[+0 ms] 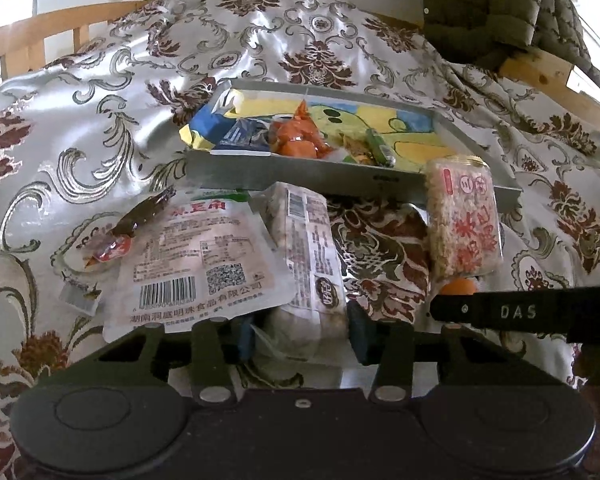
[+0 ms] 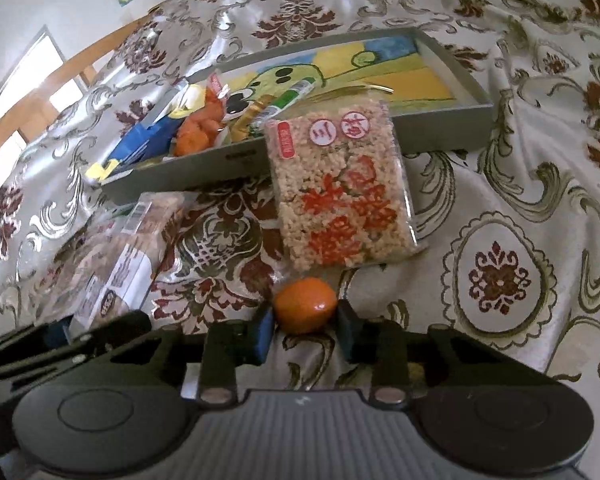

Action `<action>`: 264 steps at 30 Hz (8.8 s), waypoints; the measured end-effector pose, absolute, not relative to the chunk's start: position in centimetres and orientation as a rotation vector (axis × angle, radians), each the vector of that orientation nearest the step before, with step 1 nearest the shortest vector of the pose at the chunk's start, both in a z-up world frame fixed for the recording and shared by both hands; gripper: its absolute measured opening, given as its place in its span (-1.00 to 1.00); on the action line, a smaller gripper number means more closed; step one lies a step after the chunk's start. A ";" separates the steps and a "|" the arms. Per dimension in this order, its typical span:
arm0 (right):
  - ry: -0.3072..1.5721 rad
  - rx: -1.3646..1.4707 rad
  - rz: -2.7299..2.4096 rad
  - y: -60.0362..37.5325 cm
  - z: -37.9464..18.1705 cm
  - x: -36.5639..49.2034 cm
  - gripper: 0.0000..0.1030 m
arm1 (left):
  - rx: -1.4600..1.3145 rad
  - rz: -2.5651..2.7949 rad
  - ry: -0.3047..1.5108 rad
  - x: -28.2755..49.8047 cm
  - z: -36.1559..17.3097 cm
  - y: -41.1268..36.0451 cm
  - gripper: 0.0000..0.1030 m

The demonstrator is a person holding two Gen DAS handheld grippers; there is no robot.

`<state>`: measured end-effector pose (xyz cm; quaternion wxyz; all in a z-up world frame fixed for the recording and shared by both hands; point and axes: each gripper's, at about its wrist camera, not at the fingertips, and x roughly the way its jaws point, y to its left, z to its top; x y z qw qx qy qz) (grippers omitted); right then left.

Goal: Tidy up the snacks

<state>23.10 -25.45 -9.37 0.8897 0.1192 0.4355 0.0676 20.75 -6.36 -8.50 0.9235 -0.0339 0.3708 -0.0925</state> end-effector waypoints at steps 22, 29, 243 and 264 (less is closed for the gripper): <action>0.743 0.198 0.231 -24.0 -5.5 21.4 -0.30 | -0.119 -0.249 0.724 19.0 -7.6 -7.5 -0.10; 0.649 0.170 0.229 -24.2 -3.7 20.8 -0.30 | -0.165 -0.240 0.661 18.8 -6.6 -6.8 -0.11; 0.525 0.188 0.050 -24.0 -0.5 7.3 1.00 | -0.167 0.159 0.669 9.3 -1.9 1.0 0.99; 0.536 0.105 0.023 -27.1 -0.8 15.7 1.00 | -0.074 0.136 0.699 15.5 -2.7 -0.2 0.99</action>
